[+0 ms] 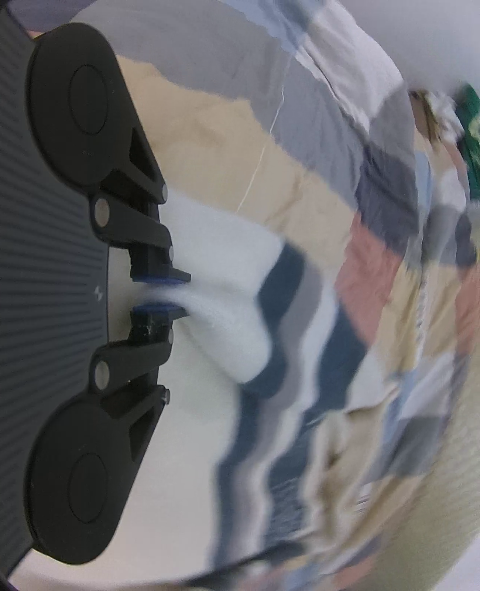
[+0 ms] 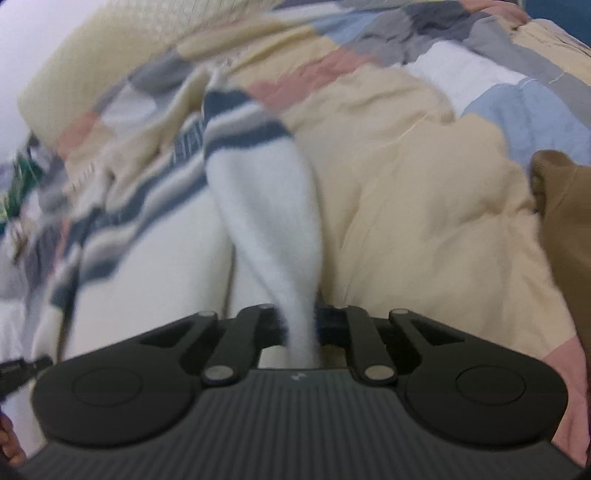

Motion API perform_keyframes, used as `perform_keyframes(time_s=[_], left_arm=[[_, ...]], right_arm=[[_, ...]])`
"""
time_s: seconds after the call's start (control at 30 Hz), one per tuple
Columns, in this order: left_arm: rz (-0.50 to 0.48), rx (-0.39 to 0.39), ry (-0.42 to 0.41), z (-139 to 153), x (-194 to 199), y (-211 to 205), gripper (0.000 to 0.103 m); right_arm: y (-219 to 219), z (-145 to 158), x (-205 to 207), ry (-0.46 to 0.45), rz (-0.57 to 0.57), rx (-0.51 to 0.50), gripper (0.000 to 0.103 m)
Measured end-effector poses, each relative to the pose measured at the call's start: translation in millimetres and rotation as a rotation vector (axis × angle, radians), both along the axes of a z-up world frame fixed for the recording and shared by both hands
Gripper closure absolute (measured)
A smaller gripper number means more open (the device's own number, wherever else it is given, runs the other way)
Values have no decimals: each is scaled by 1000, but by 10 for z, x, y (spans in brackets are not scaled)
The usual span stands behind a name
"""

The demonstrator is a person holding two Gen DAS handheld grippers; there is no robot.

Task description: Fold large clothes

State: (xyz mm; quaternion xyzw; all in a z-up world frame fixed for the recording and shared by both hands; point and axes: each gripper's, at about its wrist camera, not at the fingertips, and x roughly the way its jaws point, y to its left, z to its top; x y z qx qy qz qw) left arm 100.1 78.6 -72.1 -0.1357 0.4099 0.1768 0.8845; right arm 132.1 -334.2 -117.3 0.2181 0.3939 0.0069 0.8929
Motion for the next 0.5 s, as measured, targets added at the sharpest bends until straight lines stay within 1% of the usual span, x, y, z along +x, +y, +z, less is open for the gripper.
perform_keyframes(time_s=[0.1, 0.17, 0.23, 0.33, 0.43, 0.5], left_arm=[[54, -1, -34, 238, 23, 283, 91], [100, 6, -58, 464, 59, 546, 91], [145, 29, -83, 673, 111, 787, 91], [206, 86, -123, 1024, 250, 1201, 91], [240, 153, -164, 1318, 444, 1516, 91], [256, 161, -185, 1456, 582, 1684, 91]], right_arm=[[-159, 234, 20, -63, -26, 0, 93], [-319, 468, 60, -117, -50, -2, 93], [-436, 694, 127, -166, -63, -40, 94], [-652, 1013, 316, -221, -81, -102, 94], [-879, 1233, 548, -252, -108, -174, 94], [-1036, 1322, 738, -256, -125, -202, 94]])
